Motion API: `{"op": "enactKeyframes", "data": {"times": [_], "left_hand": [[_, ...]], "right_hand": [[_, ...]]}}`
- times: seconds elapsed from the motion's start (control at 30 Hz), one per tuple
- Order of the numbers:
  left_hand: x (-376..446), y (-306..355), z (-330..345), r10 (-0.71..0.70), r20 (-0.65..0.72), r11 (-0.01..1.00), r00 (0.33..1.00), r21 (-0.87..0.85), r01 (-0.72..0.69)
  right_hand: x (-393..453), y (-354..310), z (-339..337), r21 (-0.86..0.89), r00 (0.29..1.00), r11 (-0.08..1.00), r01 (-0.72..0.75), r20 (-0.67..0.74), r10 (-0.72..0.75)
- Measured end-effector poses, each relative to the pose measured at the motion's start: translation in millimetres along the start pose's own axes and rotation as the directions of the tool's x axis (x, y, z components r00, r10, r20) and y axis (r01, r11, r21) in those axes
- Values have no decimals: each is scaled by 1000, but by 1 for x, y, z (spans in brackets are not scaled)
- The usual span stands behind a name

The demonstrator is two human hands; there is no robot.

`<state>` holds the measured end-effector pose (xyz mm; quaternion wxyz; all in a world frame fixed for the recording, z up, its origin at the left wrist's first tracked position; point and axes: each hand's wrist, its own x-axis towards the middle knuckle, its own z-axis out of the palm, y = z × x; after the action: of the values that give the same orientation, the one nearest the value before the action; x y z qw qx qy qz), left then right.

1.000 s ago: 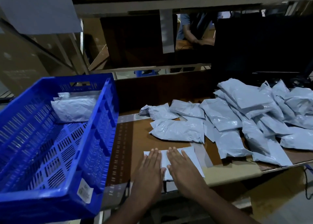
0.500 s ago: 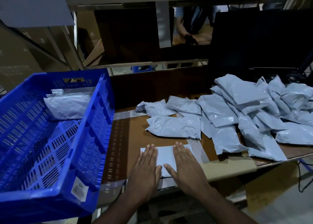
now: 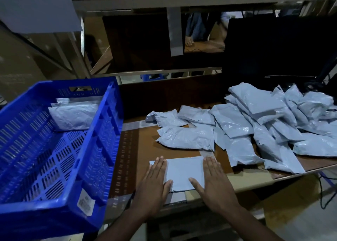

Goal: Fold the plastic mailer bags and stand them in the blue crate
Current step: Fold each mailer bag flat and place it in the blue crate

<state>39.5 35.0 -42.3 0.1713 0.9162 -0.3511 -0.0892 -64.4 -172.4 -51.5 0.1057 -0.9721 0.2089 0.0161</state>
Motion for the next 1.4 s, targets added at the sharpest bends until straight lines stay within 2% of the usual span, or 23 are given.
{"op": "enactKeyframes", "data": {"times": [0.1, 0.17, 0.23, 0.33, 0.4, 0.57, 0.8, 0.87, 0.9, 0.97, 1.03, 1.1, 1.13, 1.23, 1.27, 1.4], "left_hand": [[-3, 3, -7, -13, -42, 998, 999, -62, 10], [-4, 8, -12, 24, -97, 999, 995, -37, -27], [-1, 10, -14, 62, -95, 998, 994, 9, -62], [0, 8, -8, 55, -49, 997, 997, 56, -52], [-3, 6, 1, 63, -19, 992, 998, 113, -60], [-2, 0, 6, 83, -29, 981, 996, 177, -77], [-8, 6, 5, 82, -47, 983, 996, 169, -73], [-4, 8, 0, 60, -77, 989, 995, 143, -49], [-2, 9, -3, 47, -96, 991, 994, 127, -35], [0, 12, -7, 25, -113, 993, 993, 115, -12], [2, 13, -5, 24, -111, 991, 993, 136, -9], [1, 11, 0, 27, -103, 990, 994, 142, -12], [0, 9, 3, 26, -102, 991, 994, 136, -12], [-1, 5, 7, 20, -88, 992, 996, 124, -9], [-2, 5, 6, 12, -87, 993, 996, 119, -2], [-5, 5, 0, -28, -93, 995, 995, 89, 37]], "right_hand": [[-1, -3, -6, 28, 1000, 1000, -2, -17, 2], [-1, -8, -12, 23, 997, 1000, 12, -79, -11], [5, -18, -17, 27, 987, 994, 104, -122, -100], [9, -39, -16, 66, 954, 951, 301, -38, -299], [4, -45, -10, -4, 941, 941, 338, 37, -337], [2, -47, -2, -35, 948, 953, 302, 114, -296], [0, -47, 5, -74, 955, 955, 289, 90, -282], [6, -47, -1, -5, 943, 944, 329, 55, -328], [9, -49, -7, 56, 951, 955, 290, 92, -294], [12, -51, -14, 127, 962, 959, 253, 70, -263], [13, -54, -16, 79, 975, 973, 218, 28, -221], [13, -54, -11, -1, 973, 977, 214, 87, -213], [14, -52, -5, -33, 974, 974, 224, 52, -222], [11, -48, -7, 1, 967, 970, 242, 83, -241], [11, -44, -4, 17, 970, 972, 234, 56, -235], [6, -31, -5, 32, 992, 992, 123, 36, -124]]}}
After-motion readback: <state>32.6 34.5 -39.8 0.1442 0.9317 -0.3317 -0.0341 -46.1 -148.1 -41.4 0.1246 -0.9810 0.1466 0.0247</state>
